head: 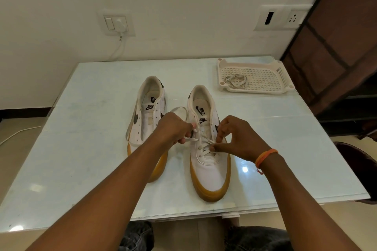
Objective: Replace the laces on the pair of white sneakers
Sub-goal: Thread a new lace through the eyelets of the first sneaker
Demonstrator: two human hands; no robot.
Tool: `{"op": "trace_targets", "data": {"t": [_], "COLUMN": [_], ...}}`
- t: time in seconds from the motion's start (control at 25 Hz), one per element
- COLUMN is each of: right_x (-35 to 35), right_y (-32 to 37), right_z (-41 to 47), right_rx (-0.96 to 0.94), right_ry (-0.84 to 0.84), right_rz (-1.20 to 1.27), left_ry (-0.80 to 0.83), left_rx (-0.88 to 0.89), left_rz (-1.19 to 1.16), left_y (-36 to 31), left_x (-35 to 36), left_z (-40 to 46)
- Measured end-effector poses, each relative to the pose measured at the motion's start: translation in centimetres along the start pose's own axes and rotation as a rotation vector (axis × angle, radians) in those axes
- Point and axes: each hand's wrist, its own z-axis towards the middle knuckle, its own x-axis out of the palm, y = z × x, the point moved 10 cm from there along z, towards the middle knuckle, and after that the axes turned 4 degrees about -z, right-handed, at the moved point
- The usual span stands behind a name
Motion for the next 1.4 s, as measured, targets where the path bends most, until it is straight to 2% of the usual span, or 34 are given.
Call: {"op": "trace_targets", "data": {"t": [0.2,0.36,0.48,0.68,0.96,1.2,1.4], "right_x": [-0.8,0.6,1.1,0.0,-0.1,0.5,-0.4], "right_y": [-0.1,-1.0,-1.9,-3.1,-4.8,-2.8,-2.4], "right_z": [-0.1,-0.6,-0.5,-0.5,-1.6,-0.8,-0.2], "right_rx": [0.022,0.226,0.337,0.359,0.434,0.29,0.232], "right_ry": [0.021,0.179,0.139,0.053,0.12,0.164,-0.022], "right_rz": [0.16,0.564,0.7,0.682,0.718,0.624,0.529], "left_ry": [0.024,0.07,0.067,0.035,-0.022,-0.048,-0.106], "left_rx": [-0.014,-0.097,-0.107,-0.088,-0.037,-0.016,0.011], "left_rz": [-0.09,-0.145,-0.196,-0.25,-0.262,-0.451,-0.539], "left_y": [-0.3,0.3,0.4,0.1,0.1,-0.6,-0.8], "left_x": [0.3,1.0,1.1,0.7,-0.4,-1.5,-2.8], "left_z": [-0.2,-0.4,-0.4,-0.3,0.5,0.8,1.0]}}
